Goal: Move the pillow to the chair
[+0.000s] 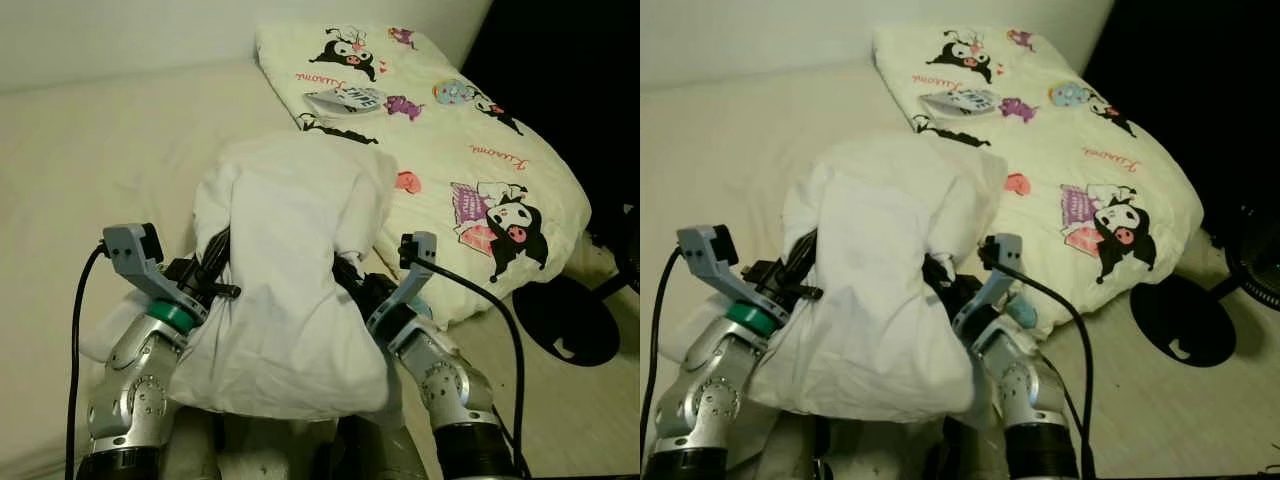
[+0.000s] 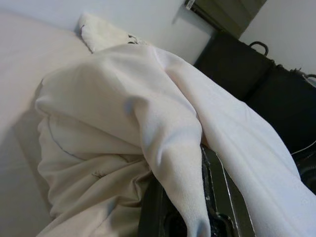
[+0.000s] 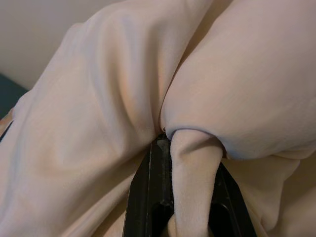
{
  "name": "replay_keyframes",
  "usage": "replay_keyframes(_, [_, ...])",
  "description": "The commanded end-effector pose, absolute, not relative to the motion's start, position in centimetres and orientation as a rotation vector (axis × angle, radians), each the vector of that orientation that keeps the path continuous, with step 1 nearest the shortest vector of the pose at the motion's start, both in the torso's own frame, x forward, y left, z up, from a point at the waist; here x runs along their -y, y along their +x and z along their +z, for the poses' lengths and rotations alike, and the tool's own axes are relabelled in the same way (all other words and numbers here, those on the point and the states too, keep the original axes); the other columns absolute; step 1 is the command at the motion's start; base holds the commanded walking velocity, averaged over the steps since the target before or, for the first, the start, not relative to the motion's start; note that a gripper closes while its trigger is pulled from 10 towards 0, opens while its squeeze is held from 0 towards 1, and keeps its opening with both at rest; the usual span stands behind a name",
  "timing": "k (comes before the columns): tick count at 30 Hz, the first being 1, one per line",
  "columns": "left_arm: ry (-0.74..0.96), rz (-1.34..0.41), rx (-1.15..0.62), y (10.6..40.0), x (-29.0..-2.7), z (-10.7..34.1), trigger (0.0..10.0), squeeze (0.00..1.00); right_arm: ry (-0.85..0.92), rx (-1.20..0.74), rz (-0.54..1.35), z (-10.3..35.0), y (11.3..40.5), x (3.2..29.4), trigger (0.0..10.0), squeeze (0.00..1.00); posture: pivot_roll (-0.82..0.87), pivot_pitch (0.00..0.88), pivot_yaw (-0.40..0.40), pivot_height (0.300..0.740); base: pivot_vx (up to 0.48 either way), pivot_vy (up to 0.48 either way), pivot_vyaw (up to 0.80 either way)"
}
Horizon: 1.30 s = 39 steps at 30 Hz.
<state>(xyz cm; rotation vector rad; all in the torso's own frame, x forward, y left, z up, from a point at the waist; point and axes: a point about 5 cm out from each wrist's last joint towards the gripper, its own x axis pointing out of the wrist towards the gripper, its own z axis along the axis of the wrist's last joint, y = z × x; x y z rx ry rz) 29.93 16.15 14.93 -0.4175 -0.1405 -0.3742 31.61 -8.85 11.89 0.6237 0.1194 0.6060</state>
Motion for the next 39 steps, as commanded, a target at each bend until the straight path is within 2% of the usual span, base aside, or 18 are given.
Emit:
replay_keyframes(1, [-0.377,-0.455,0.145,30.1,-14.2,15.9,10.0,0.0,0.64,-0.085,0.65,12.9,31.6,7.7,10.0,0.0,0.14,0.006,-0.049,0.626,0.0,0.0,0.0])
replay_keyframes(9, [-0.35,-0.436,0.12,30.3,-14.3,16.0,10.0,0.0,0.643,-0.077,0.628,12.9,31.7,7.6,10.0,0.0,0.14,0.004,-0.039,0.646,0.0,0.0,0.0])
replay_keyframes(21, [-0.292,-0.233,0.071,30.8,-15.4,16.1,10.0,0.0,0.616,-0.08,0.618,12.8,31.5,7.5,10.0,0.0,0.15,0.0,-0.039,0.681,0.0,0.0,0.0])
replay_keyframes(26, [-0.355,-0.352,0.114,29.7,-14.4,16.7,10.0,0.0,0.614,-0.075,0.611,12.8,31.7,7.6,10.0,0.0,0.16,0.0,-0.033,0.696,0.0,0.0,0.0])
replay_keyframes(39, [-0.285,-0.346,0.124,30.4,-14.1,17.3,10.0,0.0,0.601,-0.087,0.583,12.0,31.7,7.8,10.0,0.0,0.18,0.0,-0.016,0.74,0.0,0.0,0.0])
